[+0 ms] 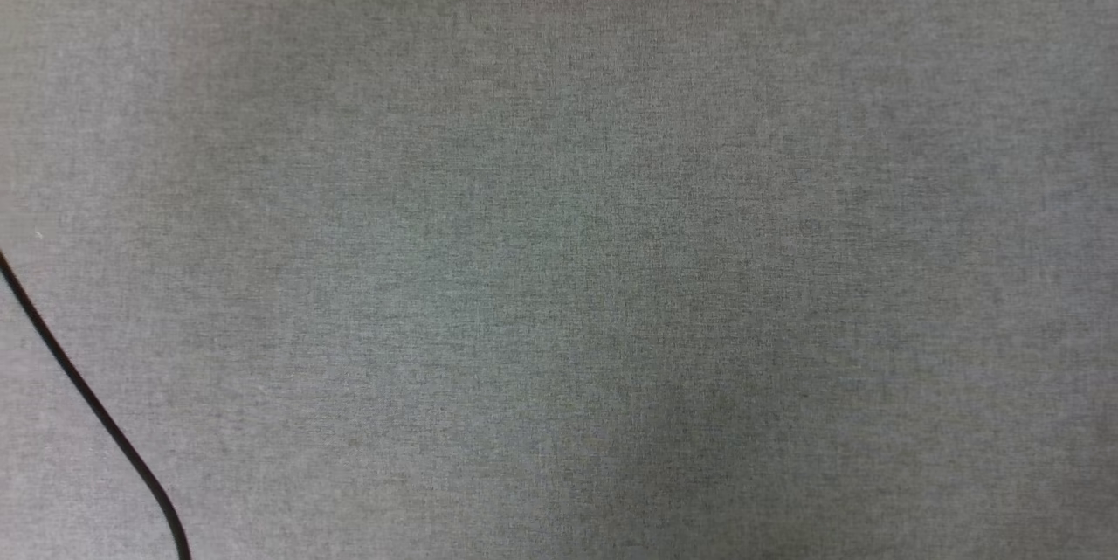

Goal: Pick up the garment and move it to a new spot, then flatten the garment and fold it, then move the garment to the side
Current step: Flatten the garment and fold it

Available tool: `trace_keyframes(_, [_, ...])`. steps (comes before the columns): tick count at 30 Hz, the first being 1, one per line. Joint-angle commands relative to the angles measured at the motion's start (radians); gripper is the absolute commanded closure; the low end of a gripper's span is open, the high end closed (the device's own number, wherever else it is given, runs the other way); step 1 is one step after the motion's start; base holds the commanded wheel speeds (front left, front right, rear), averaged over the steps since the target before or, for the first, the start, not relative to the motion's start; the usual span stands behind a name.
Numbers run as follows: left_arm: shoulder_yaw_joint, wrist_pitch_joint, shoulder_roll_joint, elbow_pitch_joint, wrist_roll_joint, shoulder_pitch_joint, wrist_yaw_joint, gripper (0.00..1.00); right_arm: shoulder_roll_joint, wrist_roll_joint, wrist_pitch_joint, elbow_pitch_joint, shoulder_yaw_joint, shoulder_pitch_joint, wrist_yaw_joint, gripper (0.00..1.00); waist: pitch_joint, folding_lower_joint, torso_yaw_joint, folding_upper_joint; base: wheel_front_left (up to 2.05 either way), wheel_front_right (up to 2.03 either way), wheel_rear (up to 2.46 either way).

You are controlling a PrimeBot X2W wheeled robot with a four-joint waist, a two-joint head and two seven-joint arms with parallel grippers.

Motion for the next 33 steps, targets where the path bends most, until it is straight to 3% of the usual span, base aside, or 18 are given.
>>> trace_keyframes(1, [-0.011, -0.019, -0.009, 0.017, -0.012, 0.024, -0.003, 1.00, 0.011, 0.012, -0.025, 0.023, 0.019, 0.008, -0.001, 1.00, 0.016, -0.0001, 0.002, -0.0001, 0.00, 0.00, 0.00])
trace_keyframes(9, [-0.055, -0.097, -0.016, 0.054, -0.065, 0.154, -0.006, 1.00, 0.026, 0.096, -0.118, 0.085, 0.123, 0.140, -0.001, 1.00, 0.007, -0.0001, -0.009, -0.0001, 0.00, 0.00, 0.00])
trace_keyframes(17, [-0.083, -0.165, 0.019, -0.001, -0.134, 0.422, -0.006, 1.00, 0.035, 0.232, -0.213, 0.078, 0.235, 0.367, -0.001, 1.00, -0.067, -0.0001, -0.025, -0.0001, 0.00, 0.00, 0.00])
trace_keyframes(22, [-0.083, -0.177, 0.042, -0.063, -0.154, 0.605, 0.028, 1.00, 0.014, 0.294, -0.248, 0.041, 0.303, 0.506, -0.001, 1.00, -0.123, -0.0001, -0.030, -0.0001, 0.00, 0.00, 0.00])
trace_keyframes(33, [-0.035, -0.181, 0.113, -0.301, -0.210, 1.133, 0.157, 1.00, -0.059, 0.446, -0.331, -0.042, 0.396, 0.889, -0.001, 1.00, -0.268, -0.0001, -0.031, -0.0001, 0.00, 0.00, 0.00])
